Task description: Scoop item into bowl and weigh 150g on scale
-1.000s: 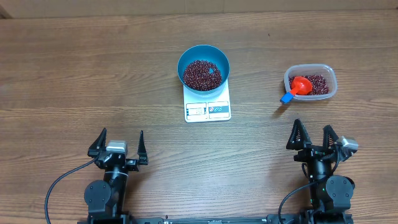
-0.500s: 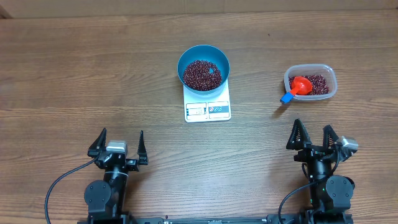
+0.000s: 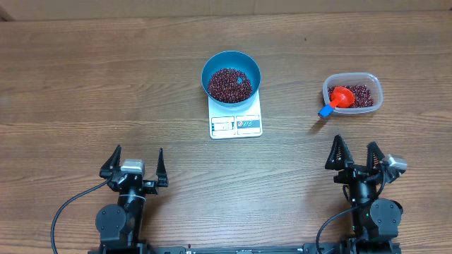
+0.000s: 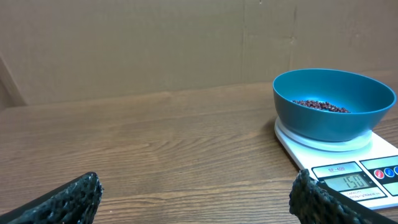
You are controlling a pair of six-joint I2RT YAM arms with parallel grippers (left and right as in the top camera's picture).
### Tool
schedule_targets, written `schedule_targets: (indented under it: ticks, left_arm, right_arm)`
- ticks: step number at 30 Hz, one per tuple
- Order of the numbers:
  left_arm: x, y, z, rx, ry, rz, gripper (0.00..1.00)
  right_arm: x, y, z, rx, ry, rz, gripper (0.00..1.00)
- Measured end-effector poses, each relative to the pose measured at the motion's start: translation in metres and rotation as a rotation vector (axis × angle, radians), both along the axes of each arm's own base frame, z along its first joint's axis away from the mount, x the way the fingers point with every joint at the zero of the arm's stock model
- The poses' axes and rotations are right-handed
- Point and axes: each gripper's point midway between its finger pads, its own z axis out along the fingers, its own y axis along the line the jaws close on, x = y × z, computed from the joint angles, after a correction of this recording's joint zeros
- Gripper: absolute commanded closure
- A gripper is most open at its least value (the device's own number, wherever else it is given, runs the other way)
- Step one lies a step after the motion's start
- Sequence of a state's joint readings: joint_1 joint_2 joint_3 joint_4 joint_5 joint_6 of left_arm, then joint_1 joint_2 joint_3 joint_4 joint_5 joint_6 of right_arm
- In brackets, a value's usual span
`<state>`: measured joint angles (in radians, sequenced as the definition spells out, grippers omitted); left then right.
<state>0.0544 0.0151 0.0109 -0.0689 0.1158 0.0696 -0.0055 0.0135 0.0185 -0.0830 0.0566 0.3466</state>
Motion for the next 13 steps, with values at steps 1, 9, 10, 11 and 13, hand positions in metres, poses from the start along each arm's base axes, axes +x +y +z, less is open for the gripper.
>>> schedule_targets:
  ticks: [1, 9, 10, 11, 13]
  left_arm:
    - [0.0, 0.0, 0.0, 0.0, 0.0, 0.0, 0.0]
    - [0.0, 0.0, 0.0, 0.0, 0.0, 0.0, 0.01]
    - [0.0, 0.0, 0.0, 0.0, 0.0, 0.0, 0.01]
    - [0.0, 0.0, 0.0, 0.0, 0.0, 0.0, 0.0]
    - [0.0, 0.0, 0.0, 0.0, 0.0, 0.0, 0.01]
  right_arm:
    - [0.0, 0.0, 0.0002, 0.0, -0.001, 0.0, 0.0]
    - [0.0, 0.0001, 0.0, 0.0, 0.0, 0.0, 0.0]
    - [0.0, 0.0, 0.0001, 0.0, 0.0, 0.0, 0.0]
    - [0.0, 0.0, 0.0001, 0.0, 0.0, 0.0, 0.0]
    - [0.0, 0.0001, 0.0001, 0.0, 0.0, 0.001, 0.0]
